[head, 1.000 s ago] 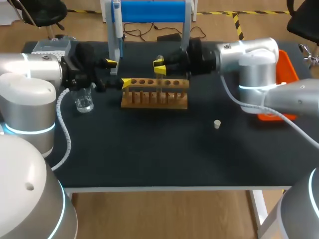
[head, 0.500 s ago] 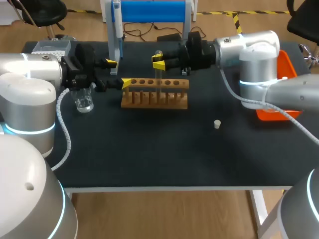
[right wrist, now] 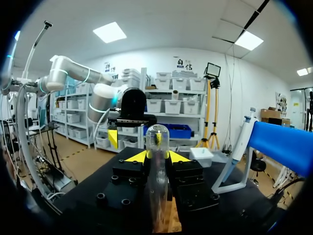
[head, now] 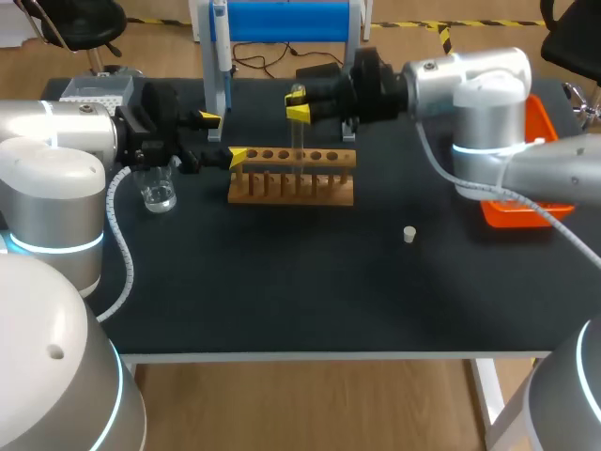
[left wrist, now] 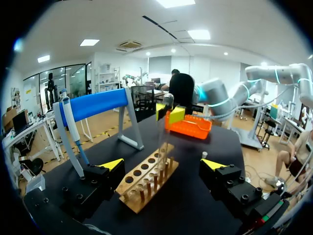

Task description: Invert the test tube, pick up the pipette, mount the tip to pipette, aspirate from beaker and dispense into the tube, eject the tip, return the pipette, and cap with the stopper.

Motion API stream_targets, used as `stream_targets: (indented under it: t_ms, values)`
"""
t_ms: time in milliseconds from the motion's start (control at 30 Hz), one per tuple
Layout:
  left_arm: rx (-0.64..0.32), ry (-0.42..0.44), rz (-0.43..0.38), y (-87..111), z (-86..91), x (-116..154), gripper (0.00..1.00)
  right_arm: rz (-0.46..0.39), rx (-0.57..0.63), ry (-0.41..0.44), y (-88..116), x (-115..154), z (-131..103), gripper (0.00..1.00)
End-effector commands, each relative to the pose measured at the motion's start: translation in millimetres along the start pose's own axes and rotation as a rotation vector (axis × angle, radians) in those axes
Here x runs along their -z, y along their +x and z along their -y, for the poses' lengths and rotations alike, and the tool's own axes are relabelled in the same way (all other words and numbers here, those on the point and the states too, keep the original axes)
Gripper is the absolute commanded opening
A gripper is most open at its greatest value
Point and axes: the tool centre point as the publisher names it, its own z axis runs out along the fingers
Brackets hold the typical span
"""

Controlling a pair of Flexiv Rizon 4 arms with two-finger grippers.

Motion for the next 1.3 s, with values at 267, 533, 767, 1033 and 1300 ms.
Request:
stream_targets:
  t_ms: [267, 533, 767, 1033, 1300]
  values:
    - [0.0, 0.005, 0.002, 0.6, -1.0, 0, 1.0, 0.03, -0.018, 0.005, 12, 12, -33, 0.0]
    - [0.0, 0.005, 0.002, 0.6, -1.0, 0, 1.0, 0.035, -0.027, 0.026, 33, 25, -59, 0.0]
    - [0.0, 0.005, 0.002, 0.6, -1.0, 0, 1.0, 0.062, -0.047, 0.011, 52, 37, -74, 0.0]
    - [0.0, 0.005, 0.002, 0.6, -1.0, 0, 1.0, 0.062, -0.047, 0.011, 52, 37, -74, 0.0]
    - [0.0, 0.005, 0.002, 0.6, -1.0, 0, 1.0, 0.062, -0.047, 0.011, 52, 37, -74, 0.0]
